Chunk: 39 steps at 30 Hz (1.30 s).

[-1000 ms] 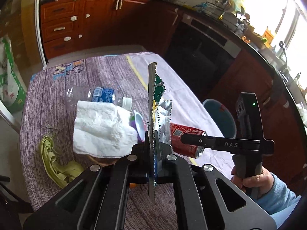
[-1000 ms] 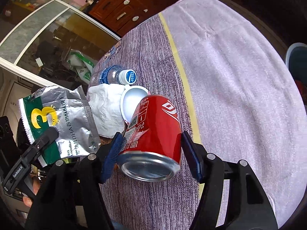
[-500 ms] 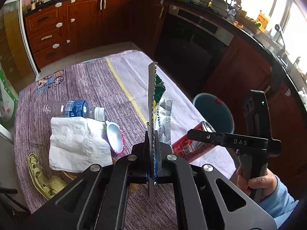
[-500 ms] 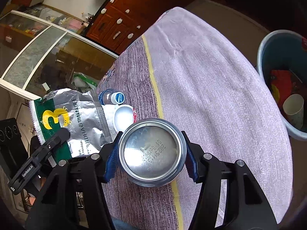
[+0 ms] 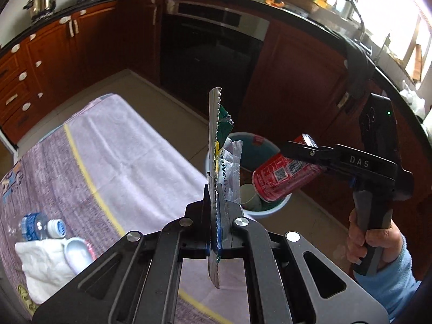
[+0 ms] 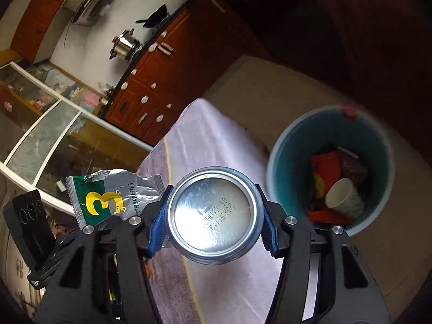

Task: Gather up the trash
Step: 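Carry the pouch with the left tool while the right tool carries the can to the bin, then open both tools to drop the pouch and can into the bin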

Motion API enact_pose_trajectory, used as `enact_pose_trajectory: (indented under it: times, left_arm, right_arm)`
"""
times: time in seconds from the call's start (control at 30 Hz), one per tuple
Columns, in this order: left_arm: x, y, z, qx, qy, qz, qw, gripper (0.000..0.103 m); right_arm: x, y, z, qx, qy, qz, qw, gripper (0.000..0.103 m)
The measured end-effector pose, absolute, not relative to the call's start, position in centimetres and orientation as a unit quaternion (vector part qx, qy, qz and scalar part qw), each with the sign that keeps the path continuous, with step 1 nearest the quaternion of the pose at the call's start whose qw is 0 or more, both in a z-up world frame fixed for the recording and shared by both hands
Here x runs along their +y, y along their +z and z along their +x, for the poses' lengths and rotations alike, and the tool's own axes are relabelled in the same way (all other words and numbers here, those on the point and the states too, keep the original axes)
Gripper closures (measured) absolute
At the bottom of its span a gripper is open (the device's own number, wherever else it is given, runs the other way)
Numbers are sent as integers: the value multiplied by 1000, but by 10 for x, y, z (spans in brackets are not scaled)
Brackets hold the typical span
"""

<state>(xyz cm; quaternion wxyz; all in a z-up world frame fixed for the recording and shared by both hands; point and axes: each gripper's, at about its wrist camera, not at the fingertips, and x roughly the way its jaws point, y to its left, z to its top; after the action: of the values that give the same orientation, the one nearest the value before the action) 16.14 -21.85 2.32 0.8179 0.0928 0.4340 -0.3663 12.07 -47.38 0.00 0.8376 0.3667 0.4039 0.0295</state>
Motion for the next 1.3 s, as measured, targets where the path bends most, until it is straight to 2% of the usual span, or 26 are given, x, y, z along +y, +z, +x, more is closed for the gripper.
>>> enact_pose_trajectory:
  times: [0.2,0.43,0.47,0.5,0.53,0.57,0.63,0.8,1.0,1.3]
  left_arm:
    - [-303,-19,169,461,-395,131,784,100]
    - [-356,-76,184,507,-383,166,754,97]
    - [-359,-81,185,514,-380,169,750,93]
    - [-361,-87,187,523,-375,172,746,76]
    - [-362,-90,188,524,-369,174,748,52]
    - [-360,-91,188,516,-360,178,757,45]
    - [-357,-90,188,507,-352,183,765,41]
    - [-346,-92,192,517,-342,171,766,31]
    - [-339,-90,189,523,-333,162,768,22]
    - [-326,-81,176,511,-338,155,775,14]
  right_arm:
    - [-524,-35,113,420,-37,381,823,49]
    - [-546,-91,115,464,-61,408,784,48]
    - [-547,-97,116,471,-57,414,777,48]
    - [-548,-104,117,477,-54,420,770,47]
    - [-548,-109,118,480,-52,425,765,44]
    - [-549,-112,119,483,-49,428,762,40]
    - [-549,-115,121,483,-51,427,763,27]
    - [-548,-118,122,484,-58,436,756,17]
    - [-541,-115,117,492,-66,438,750,13]
    - [-524,-100,115,492,-69,434,752,12]
